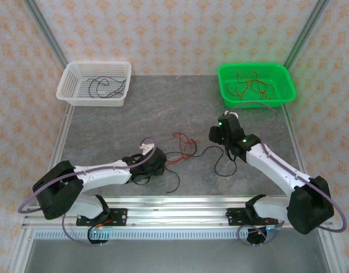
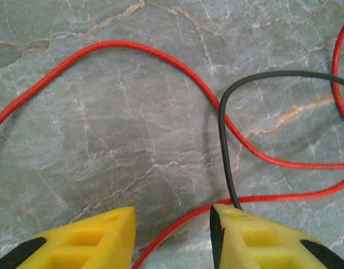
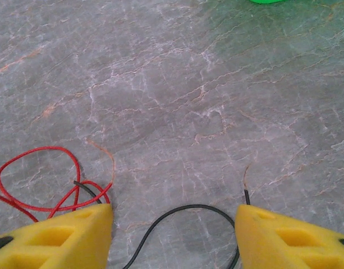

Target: Untangle the cables

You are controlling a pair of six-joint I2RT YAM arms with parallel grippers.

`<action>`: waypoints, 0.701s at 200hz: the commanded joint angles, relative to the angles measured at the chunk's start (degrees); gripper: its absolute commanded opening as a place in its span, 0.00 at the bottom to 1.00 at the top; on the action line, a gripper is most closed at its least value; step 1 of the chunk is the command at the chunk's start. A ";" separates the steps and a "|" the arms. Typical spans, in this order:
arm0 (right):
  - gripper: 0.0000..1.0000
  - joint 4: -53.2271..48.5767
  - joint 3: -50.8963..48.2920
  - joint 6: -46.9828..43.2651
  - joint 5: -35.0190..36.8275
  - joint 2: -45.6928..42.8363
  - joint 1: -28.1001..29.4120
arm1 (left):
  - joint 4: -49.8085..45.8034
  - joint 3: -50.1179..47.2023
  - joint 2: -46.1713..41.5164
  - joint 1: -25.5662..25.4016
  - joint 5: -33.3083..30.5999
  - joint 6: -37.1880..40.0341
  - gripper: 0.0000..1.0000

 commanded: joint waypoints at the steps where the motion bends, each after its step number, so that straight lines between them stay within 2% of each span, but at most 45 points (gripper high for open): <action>1: 0.59 2.45 -2.87 1.58 -0.32 -3.85 0.31 | 1.52 2.46 0.08 -0.18 -3.80 -1.47 0.41; 52: 0.58 3.85 -7.55 2.35 -1.28 -8.12 0.31 | 0.11 6.22 3.68 -0.15 -4.15 -0.16 0.41; 95: 0.57 3.95 -10.08 2.80 -1.96 -11.14 0.31 | -3.61 9.24 7.50 -0.14 -7.65 1.41 0.40; 140: 0.57 3.85 -12.56 3.62 -2.57 -14.29 0.31 | -1.26 9.94 10.64 -0.14 -5.69 1.69 0.39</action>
